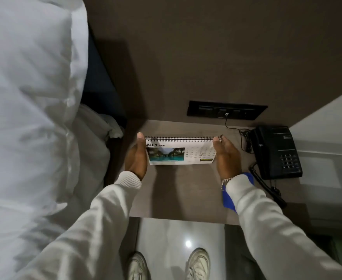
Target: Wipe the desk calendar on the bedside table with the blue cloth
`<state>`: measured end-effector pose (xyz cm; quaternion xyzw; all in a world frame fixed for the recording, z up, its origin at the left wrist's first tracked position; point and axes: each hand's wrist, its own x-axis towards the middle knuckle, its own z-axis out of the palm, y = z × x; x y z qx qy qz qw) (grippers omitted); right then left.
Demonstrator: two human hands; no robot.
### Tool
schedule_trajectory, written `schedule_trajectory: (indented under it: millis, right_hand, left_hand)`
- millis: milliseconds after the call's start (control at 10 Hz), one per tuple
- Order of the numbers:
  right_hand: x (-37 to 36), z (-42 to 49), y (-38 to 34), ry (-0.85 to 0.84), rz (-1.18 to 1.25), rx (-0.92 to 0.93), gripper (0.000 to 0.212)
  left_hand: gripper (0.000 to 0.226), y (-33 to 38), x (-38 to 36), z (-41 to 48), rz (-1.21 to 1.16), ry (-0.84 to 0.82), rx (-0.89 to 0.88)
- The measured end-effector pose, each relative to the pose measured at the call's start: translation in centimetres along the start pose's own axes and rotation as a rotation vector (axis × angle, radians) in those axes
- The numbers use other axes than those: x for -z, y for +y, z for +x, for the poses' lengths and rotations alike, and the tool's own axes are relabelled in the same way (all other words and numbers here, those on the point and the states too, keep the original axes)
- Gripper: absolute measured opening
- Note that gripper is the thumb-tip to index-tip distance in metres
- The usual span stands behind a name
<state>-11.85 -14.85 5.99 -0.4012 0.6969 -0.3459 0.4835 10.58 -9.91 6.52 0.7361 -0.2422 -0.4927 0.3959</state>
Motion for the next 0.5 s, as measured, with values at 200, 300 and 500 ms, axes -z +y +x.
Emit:
schedule_trajectory:
  millis: [200,300,500]
  right_hand:
    - [-2.1,4.9,-3.4,-0.031,0.155,0.039,0.060]
    - [-2.8,6.7,-3.0,-0.059,0.240,0.010,0.064]
    - [-3.4,7.6,-0.7,-0.027,0.211,0.032,0.071]
  left_hand:
    - [0.077,1.7,0.3,8.1,0.021,-0.056,-0.061]
    - [0.102,2.0,-0.1,10.5,0.025,-0.029,-0.124]
    - [0.095,0.9,0.1,12.7,0.042,-0.044,-0.136]
